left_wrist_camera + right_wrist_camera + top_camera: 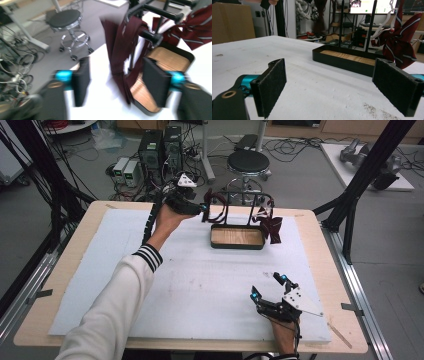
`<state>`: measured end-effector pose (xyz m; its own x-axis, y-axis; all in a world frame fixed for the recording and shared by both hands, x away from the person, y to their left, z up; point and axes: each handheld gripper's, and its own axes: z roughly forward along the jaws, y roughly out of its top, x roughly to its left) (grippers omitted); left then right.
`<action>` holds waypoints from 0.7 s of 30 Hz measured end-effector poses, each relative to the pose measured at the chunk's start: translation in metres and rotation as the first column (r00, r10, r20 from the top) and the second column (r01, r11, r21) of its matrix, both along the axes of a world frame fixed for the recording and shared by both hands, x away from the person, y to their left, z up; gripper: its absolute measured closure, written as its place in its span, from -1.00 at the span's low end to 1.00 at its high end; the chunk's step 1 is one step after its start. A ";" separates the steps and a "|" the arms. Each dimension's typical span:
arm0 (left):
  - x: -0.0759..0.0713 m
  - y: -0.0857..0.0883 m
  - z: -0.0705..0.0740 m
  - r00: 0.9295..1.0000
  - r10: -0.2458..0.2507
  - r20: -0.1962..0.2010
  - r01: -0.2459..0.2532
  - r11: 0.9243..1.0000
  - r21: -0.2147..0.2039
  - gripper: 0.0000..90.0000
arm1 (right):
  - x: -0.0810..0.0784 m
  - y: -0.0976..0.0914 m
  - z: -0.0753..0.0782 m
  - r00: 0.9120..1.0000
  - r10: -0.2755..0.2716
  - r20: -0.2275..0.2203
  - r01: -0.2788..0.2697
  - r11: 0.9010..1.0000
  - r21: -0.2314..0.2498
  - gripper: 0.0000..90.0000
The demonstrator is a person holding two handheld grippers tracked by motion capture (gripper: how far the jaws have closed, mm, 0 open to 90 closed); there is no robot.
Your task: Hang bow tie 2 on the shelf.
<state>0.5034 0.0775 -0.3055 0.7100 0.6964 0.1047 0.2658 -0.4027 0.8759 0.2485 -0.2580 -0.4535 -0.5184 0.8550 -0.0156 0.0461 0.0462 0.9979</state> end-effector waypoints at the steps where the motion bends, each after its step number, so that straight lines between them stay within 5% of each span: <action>1: 0.000 0.001 0.000 1.000 -0.004 0.001 0.004 1.000 -0.019 -0.39 | 0.000 0.000 0.000 1.000 -0.001 0.000 0.001 1.000 0.001 -0.75; 11: -0.005 0.017 0.002 0.997 -0.067 0.031 0.069 0.996 -0.056 -0.64 | -0.001 0.001 0.000 1.000 -0.002 -0.003 0.002 1.000 0.004 -0.75; 21: -0.039 0.061 0.002 0.994 -0.079 0.082 0.087 0.991 -0.101 -0.64 | -0.001 0.001 0.000 1.000 -0.003 -0.008 0.003 1.000 0.004 -0.75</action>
<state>0.4647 0.1383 -0.3034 0.7581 0.6457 0.0917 0.1649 -0.3259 0.9309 0.2477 -0.2570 -0.4535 -0.5158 0.8567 -0.0078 0.0544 0.0418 0.9976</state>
